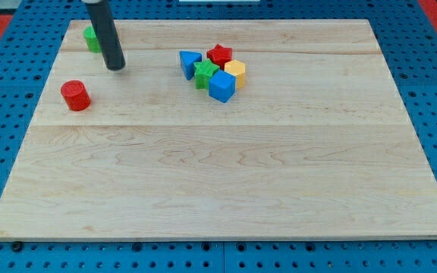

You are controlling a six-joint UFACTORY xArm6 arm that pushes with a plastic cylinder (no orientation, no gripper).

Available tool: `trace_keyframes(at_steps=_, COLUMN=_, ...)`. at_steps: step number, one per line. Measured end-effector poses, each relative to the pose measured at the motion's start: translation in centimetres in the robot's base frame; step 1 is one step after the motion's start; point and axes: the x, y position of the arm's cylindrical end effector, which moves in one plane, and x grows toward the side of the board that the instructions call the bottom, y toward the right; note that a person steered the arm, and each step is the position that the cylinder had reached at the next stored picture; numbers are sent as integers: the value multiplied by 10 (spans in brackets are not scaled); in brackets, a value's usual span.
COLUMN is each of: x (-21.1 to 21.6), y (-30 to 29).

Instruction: Push the group of blocks up a bit

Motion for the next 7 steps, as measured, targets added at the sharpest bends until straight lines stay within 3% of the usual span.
trace_keyframes(at_steps=2, x=86, y=132)
trace_keyframes(at_steps=3, x=86, y=231)
trace_keyframes(at_steps=4, x=57, y=236)
trace_keyframes(at_steps=7, x=29, y=142)
